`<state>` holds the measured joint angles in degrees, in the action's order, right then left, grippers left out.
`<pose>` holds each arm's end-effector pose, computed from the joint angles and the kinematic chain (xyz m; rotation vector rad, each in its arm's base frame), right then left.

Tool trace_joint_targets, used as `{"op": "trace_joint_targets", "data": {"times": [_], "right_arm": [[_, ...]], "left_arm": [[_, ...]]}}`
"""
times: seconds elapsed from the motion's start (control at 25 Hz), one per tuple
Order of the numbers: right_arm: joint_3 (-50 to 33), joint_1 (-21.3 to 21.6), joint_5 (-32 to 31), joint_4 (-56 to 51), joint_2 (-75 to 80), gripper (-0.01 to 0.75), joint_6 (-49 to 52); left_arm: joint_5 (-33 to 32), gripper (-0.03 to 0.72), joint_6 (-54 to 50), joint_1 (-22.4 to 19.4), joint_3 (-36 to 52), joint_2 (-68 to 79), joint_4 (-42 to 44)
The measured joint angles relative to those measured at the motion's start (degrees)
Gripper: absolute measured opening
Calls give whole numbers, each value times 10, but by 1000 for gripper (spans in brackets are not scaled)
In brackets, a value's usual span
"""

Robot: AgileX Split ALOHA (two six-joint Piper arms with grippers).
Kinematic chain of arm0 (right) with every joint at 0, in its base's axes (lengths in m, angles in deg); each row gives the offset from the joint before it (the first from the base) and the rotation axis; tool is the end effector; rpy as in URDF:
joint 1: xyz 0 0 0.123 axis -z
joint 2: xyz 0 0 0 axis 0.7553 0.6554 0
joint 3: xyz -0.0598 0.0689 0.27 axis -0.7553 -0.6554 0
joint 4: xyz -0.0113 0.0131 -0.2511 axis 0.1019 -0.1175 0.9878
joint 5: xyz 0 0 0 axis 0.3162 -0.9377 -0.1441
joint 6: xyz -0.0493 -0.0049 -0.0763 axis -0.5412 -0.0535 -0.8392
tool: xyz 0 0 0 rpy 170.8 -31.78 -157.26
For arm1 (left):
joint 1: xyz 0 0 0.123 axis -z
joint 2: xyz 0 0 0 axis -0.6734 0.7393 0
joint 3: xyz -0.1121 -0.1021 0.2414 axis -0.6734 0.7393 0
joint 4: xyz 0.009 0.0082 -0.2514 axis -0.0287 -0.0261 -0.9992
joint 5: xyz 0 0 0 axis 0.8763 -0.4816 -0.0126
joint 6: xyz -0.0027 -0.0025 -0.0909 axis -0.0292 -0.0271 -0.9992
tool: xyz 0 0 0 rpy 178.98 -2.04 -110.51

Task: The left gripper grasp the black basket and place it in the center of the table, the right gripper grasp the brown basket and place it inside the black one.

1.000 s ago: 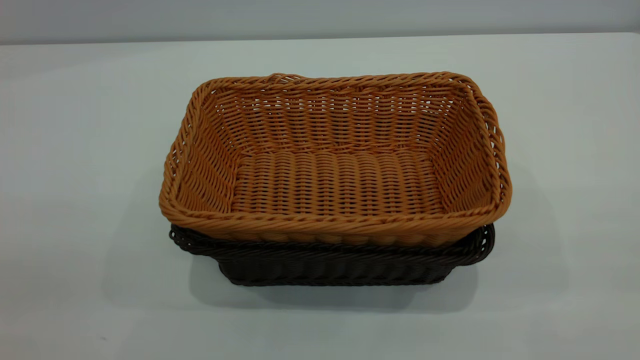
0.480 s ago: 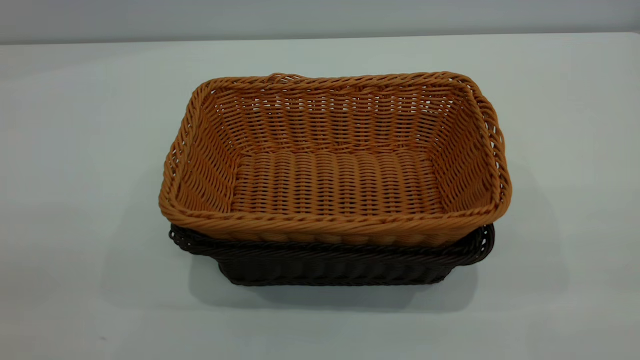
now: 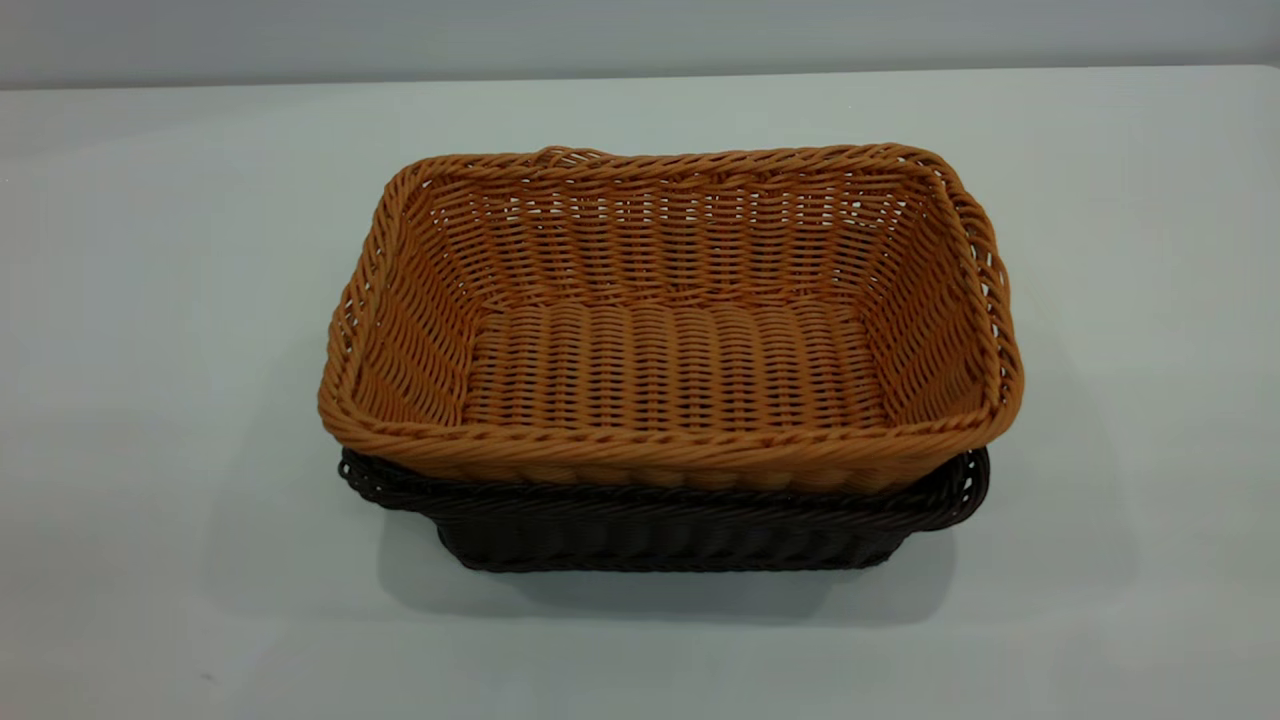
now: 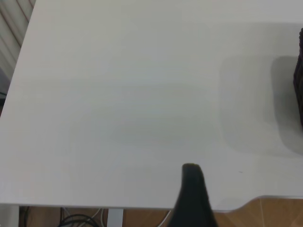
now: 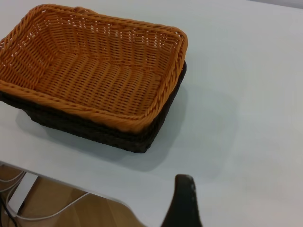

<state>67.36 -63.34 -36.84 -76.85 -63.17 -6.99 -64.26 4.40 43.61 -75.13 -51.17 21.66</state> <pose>-0.0081 0.0112 0.2636 -0.3943 2.1272 0.2728 -0.0091 0.0042 0.2691 -0.0513 2.0971 0.0042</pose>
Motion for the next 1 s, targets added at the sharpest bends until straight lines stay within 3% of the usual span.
{"op": "trace_joint_targets", "data": {"times": [0.16, 0.52, 1.0], "right_arm": [[0, 16, 0, 0, 0, 541, 0], [0, 143, 0, 44, -13, 541, 39], [0, 150, 0, 62, -13, 541, 65]], "left_arm": [[0, 517, -1, 0, 0, 0, 0], [0, 517, -1, 0, 0, 0, 0], [0, 517, -1, 0, 0, 0, 0]]}}
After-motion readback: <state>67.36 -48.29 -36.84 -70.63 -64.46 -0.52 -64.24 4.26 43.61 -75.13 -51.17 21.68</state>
